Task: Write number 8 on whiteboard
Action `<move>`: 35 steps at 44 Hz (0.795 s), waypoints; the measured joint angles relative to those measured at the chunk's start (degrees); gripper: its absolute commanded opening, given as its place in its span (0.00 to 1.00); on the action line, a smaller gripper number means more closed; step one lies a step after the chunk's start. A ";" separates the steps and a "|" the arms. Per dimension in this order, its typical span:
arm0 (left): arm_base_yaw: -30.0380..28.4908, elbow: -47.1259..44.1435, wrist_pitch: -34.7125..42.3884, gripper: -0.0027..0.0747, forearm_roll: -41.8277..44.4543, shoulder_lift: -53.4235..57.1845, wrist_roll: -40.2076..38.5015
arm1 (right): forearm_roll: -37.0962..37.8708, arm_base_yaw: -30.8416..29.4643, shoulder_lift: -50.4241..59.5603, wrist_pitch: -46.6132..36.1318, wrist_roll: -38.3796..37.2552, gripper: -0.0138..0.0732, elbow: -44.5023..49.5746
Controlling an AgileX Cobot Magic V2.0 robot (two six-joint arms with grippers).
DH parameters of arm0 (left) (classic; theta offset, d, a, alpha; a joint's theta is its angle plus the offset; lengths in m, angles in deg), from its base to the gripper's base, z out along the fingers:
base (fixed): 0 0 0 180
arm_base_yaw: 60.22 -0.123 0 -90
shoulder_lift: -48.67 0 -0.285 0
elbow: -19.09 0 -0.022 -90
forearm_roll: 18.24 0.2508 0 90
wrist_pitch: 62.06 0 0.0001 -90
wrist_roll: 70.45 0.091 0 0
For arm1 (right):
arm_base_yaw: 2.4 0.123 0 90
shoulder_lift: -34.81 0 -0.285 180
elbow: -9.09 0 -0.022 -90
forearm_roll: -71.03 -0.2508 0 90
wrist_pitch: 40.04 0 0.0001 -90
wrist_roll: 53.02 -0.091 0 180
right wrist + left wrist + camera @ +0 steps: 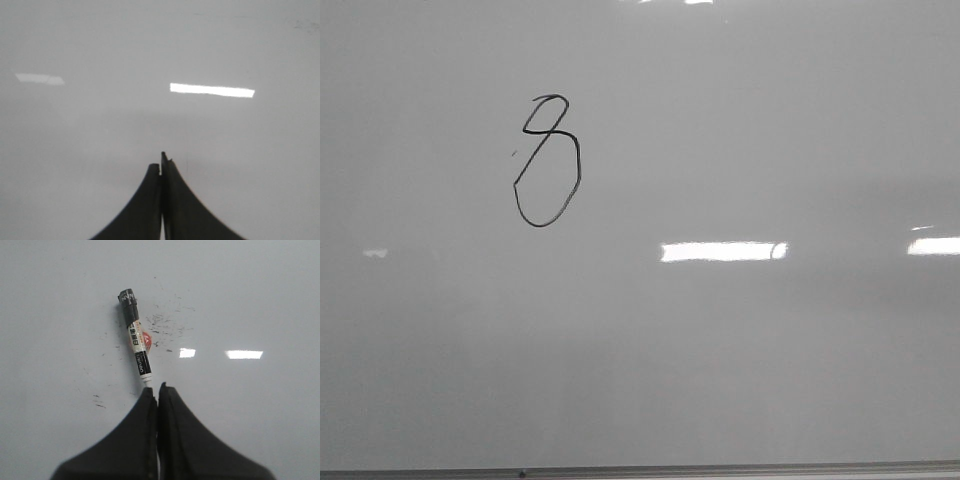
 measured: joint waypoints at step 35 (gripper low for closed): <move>0.00 0.00 0.10 0.01 0.00 0.00 0.04 | 7.71 -5.57 13.44 4.73 -9.26 0.08 8.37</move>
